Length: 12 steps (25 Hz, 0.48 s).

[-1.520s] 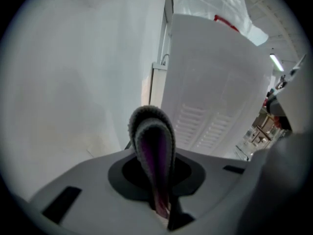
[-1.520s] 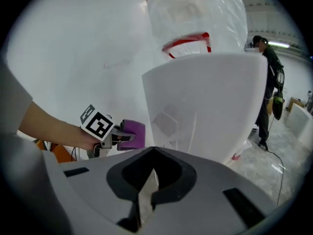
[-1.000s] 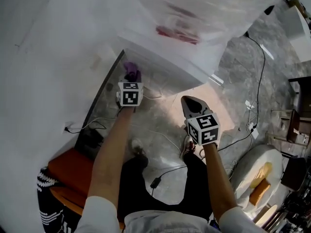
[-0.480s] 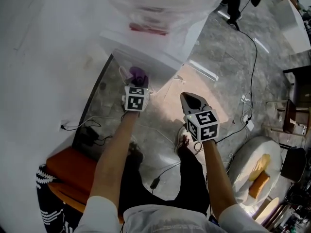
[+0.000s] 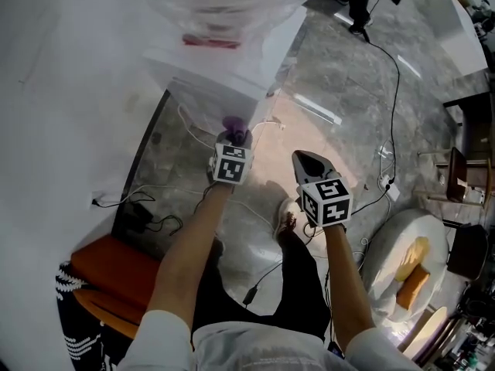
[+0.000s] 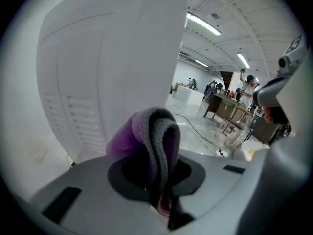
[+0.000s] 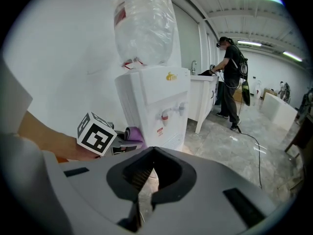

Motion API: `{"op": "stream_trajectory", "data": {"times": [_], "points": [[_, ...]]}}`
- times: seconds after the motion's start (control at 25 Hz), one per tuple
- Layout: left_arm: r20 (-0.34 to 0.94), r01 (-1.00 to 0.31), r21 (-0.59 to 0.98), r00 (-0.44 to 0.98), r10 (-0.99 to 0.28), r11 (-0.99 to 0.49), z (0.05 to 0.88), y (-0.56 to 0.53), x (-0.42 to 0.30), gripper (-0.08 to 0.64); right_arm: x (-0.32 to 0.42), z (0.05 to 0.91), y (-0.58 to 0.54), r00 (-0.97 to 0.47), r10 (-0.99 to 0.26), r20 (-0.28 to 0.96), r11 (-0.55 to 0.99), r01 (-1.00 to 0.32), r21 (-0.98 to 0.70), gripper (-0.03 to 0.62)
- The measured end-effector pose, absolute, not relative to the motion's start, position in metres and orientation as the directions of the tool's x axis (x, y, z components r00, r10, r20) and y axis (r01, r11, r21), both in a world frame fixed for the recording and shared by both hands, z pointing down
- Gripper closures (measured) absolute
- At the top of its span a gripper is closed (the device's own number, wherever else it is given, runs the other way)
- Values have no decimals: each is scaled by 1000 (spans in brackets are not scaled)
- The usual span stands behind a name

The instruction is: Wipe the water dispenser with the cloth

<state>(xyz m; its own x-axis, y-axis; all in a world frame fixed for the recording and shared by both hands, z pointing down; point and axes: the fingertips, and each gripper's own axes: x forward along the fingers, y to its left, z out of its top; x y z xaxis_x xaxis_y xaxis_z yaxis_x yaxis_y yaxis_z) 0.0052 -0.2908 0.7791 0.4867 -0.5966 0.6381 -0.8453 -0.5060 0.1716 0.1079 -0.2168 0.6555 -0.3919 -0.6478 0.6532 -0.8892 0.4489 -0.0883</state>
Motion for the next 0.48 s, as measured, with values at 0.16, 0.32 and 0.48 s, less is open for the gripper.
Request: {"op": "stream_trajectory", "data": {"times": [0.16, 0.32, 0.48], "points": [[627, -798, 209, 553, -549, -565, 778, -275, 28, 506, 118, 658, -207, -371, -650, 664, 425, -901, -87, 584], [634, -798, 272, 569, -523, -538, 785, -259, 21, 506, 109, 666, -202, -373, -632, 679, 438, -895, -85, 584], [666, -852, 298, 509, -546, -430, 807, -257, -23, 506, 84, 684, -207, -395, -601, 695, 473, -877, -89, 584]]}}
